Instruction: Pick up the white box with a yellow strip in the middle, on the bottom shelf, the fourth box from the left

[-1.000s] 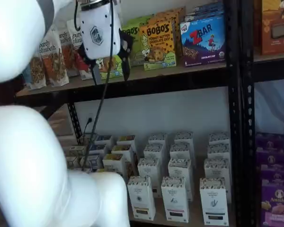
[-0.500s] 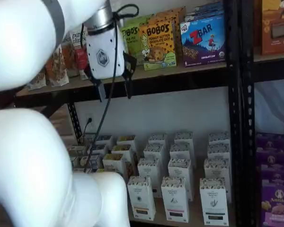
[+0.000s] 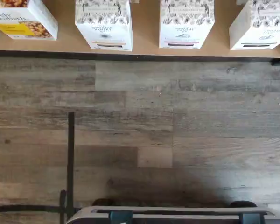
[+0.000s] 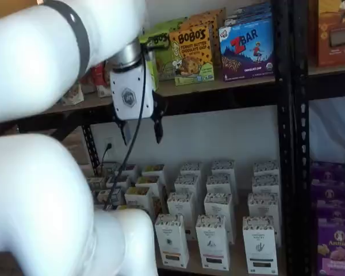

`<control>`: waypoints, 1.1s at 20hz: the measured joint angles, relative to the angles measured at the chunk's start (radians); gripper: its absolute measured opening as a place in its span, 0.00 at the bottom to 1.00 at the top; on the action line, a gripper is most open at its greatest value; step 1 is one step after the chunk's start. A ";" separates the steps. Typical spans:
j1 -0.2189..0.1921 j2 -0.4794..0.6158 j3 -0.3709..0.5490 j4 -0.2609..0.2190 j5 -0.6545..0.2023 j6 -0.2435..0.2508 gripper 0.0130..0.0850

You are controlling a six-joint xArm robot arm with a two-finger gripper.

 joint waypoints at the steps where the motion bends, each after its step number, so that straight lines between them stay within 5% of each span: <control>1: 0.004 0.002 0.018 -0.002 -0.021 0.004 1.00; 11: 0.062 0.043 0.153 -0.051 -0.210 0.071 1.00; 22: 0.151 0.149 0.207 -0.040 -0.397 0.160 1.00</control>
